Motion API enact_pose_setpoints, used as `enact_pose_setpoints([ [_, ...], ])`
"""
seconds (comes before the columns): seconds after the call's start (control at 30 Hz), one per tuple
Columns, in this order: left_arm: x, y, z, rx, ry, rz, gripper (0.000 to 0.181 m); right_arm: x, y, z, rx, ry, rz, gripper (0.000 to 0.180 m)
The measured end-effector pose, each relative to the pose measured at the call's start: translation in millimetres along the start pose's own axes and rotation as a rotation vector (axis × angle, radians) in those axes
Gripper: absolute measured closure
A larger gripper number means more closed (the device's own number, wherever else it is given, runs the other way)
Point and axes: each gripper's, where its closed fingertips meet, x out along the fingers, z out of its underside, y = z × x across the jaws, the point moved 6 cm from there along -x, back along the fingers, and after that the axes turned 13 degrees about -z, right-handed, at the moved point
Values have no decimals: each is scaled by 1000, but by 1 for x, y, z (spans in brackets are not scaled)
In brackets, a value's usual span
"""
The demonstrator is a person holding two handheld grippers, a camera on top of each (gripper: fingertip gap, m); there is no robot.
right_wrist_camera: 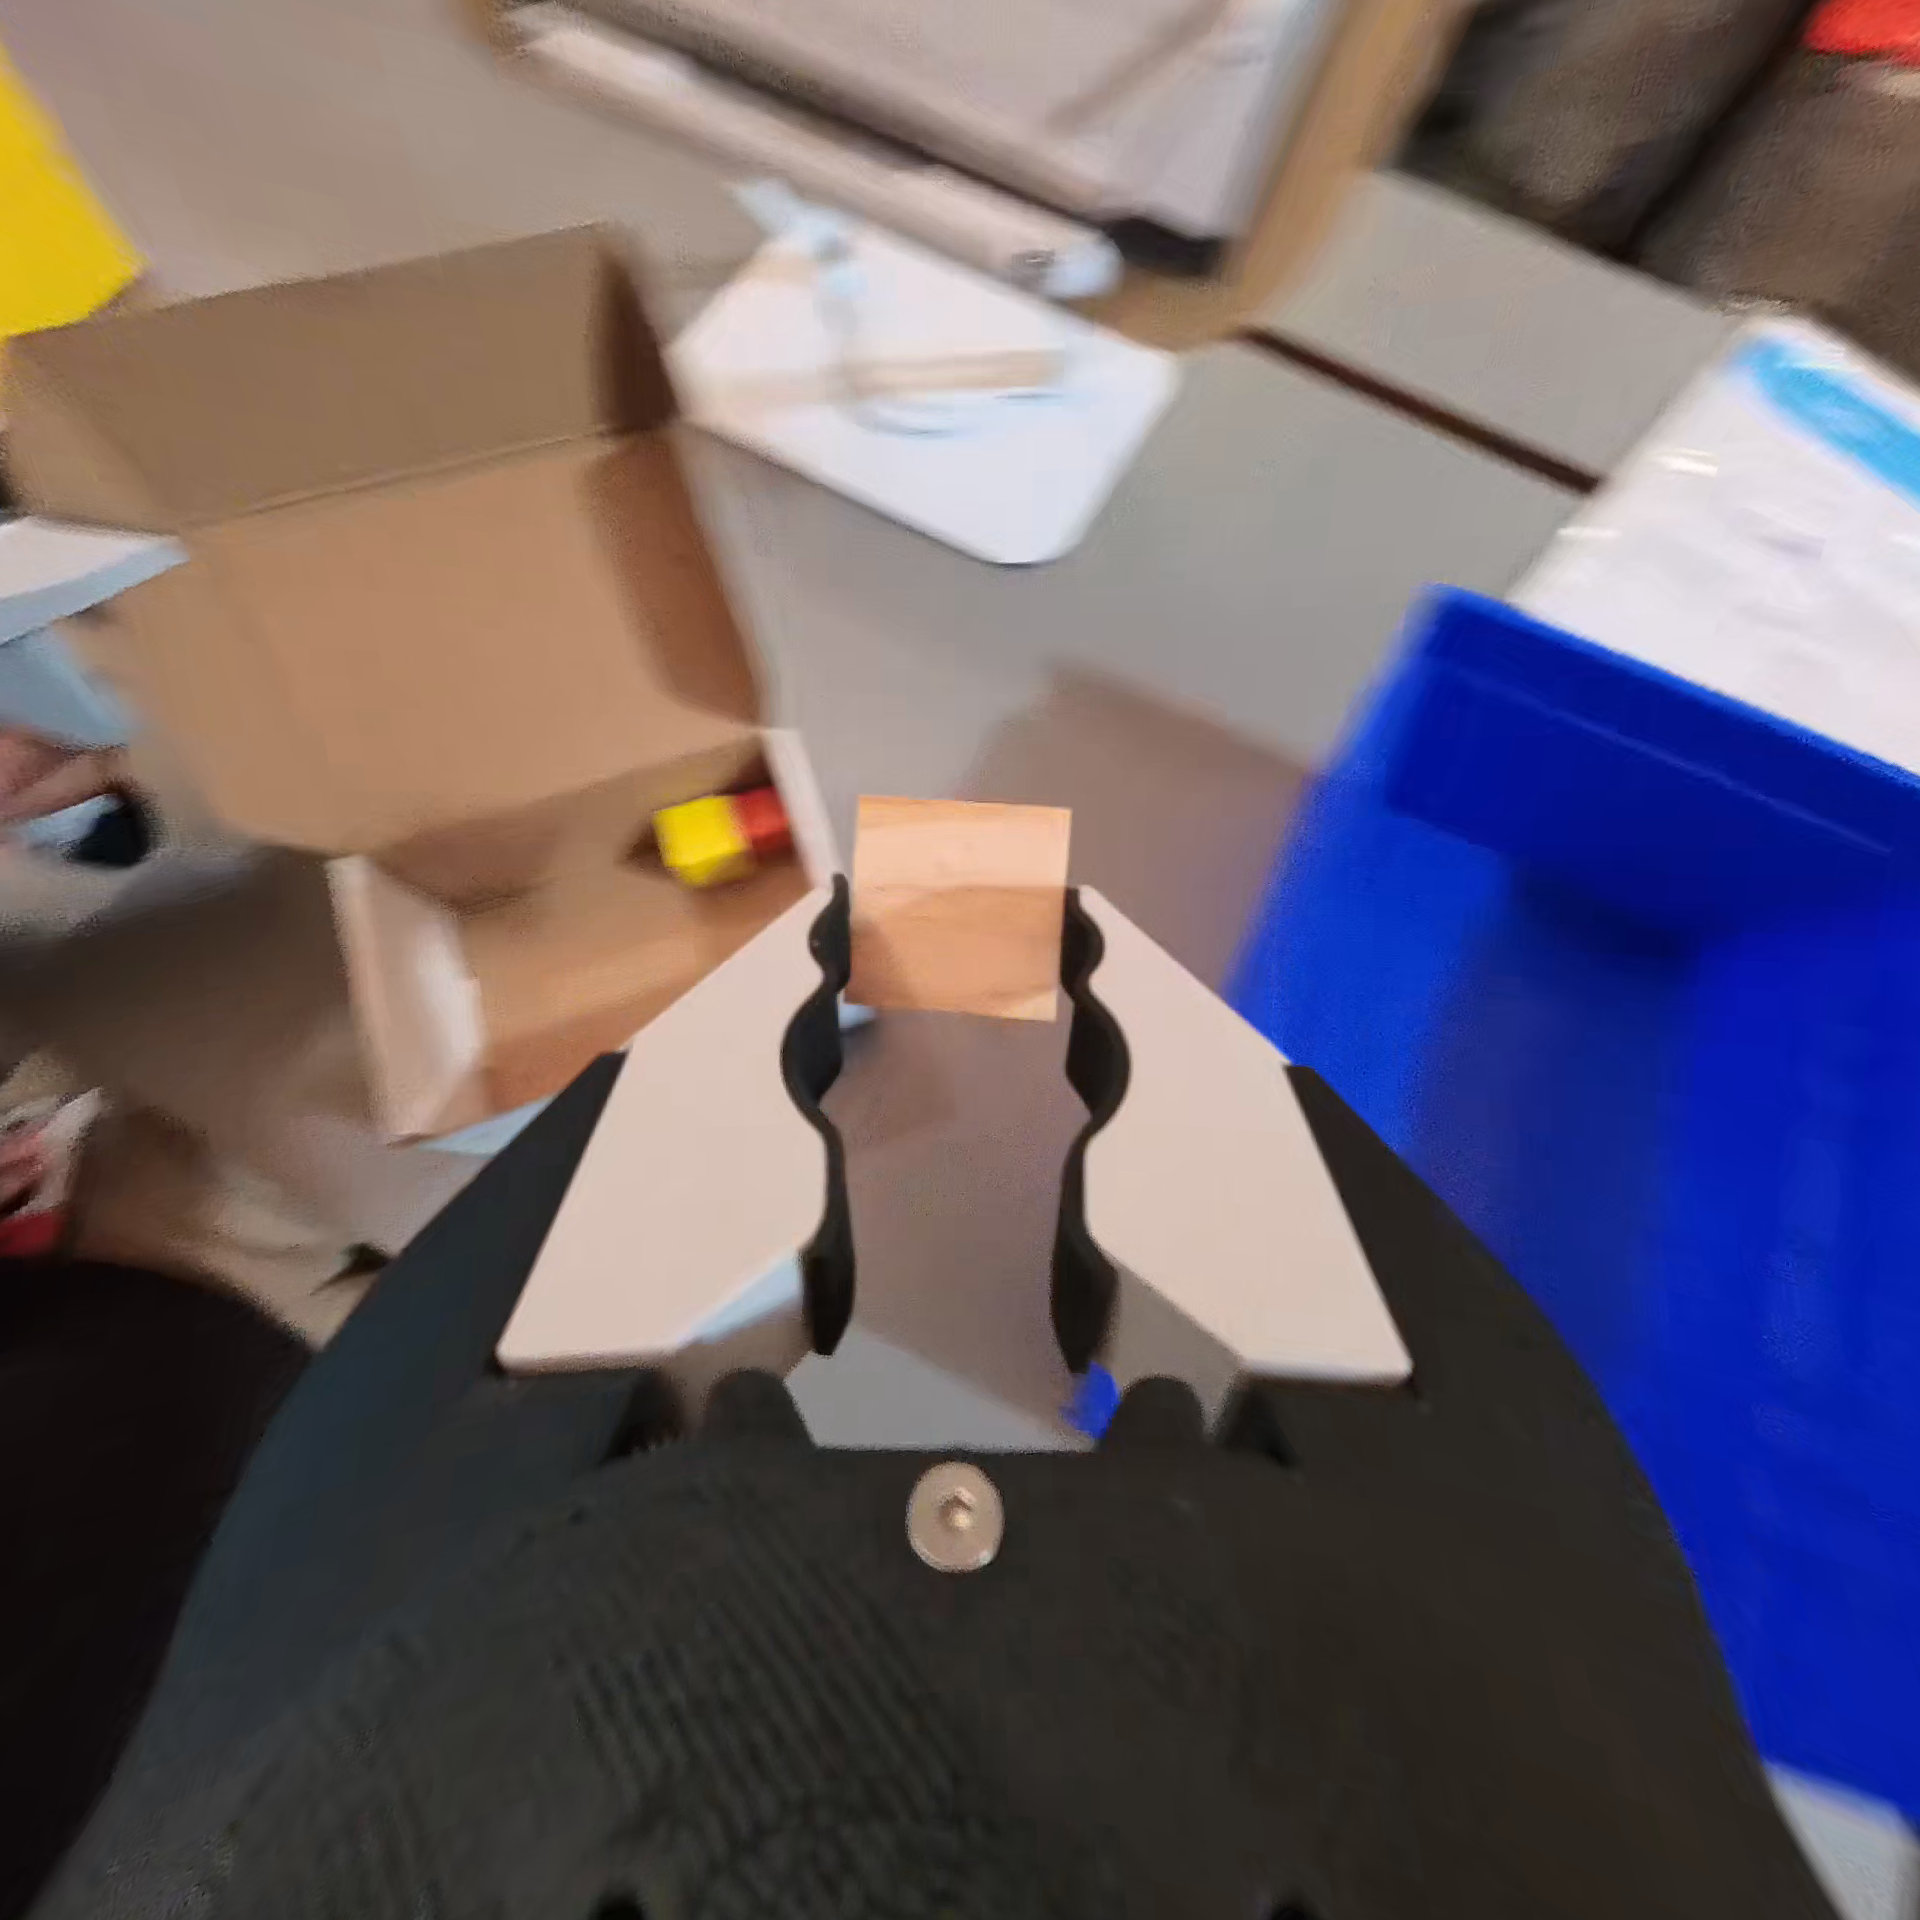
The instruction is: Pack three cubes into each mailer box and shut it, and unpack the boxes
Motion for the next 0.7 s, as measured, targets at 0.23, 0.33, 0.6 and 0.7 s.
enact_pose_setpoints([
  [0.23,1,1,1,-7,3,1,127,-58,126,93,303,-95,329,139],
  [0.33,1,1,1,-10,2,-5,128,-30,131,130,407,-135,255,139],
  [0.6,0,4,0,33,17,-8,128,-15,122,145,446,-289,265,139],
  [0.7,0,3,1,29,13,-6,127,-11,118,149,453,-337,265,139],
])
